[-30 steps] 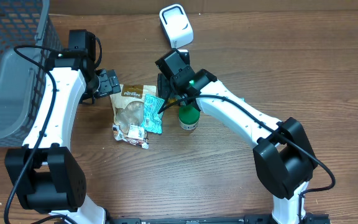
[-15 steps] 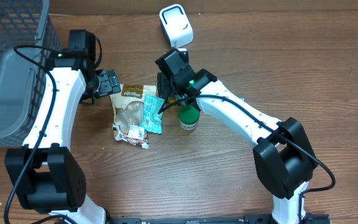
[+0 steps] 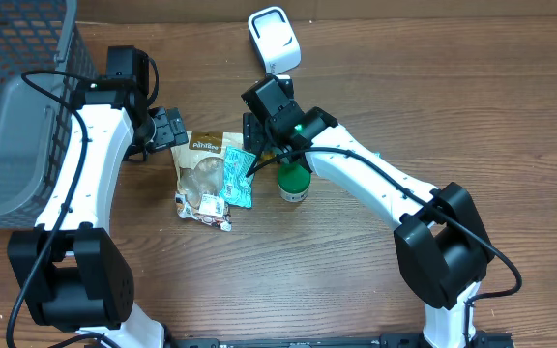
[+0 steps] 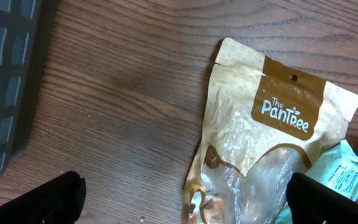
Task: Scan the item barcode
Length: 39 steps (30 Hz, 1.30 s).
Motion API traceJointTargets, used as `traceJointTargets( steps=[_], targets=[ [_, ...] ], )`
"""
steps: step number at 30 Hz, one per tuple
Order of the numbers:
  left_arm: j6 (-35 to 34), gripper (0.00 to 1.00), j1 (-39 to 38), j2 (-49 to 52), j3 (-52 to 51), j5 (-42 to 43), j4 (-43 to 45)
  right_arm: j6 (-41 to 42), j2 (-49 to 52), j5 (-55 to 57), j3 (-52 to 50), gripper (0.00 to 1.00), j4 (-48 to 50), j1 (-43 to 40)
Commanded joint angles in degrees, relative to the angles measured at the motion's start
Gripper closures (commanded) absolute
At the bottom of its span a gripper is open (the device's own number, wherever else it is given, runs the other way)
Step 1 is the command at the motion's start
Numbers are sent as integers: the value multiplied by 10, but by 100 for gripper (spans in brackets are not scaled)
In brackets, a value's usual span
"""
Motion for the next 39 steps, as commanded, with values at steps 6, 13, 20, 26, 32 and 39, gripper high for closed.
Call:
traceJointTargets(
  steps=[6,13,20,26,32,39],
  targets=[
    [0,0,0,-11,9,-3,1,-3,0,4,12,24,2,-3],
    [0,0,0,-11,9,-3,1,-3,0,4,12,24,1,-3],
    [0,0,0,-11,9,-3,0,-3,0,4,12,28,0,-3],
    [0,0,0,-11,9,-3,1,-3,0,4,12,34,-1,-3],
    [0,0,0,-11,9,-3,1,-3,0,4,12,44,-4,-3],
    [0,0,0,-11,9,-3,1,-3,0,6,12,39,-7,-4]
  ],
)
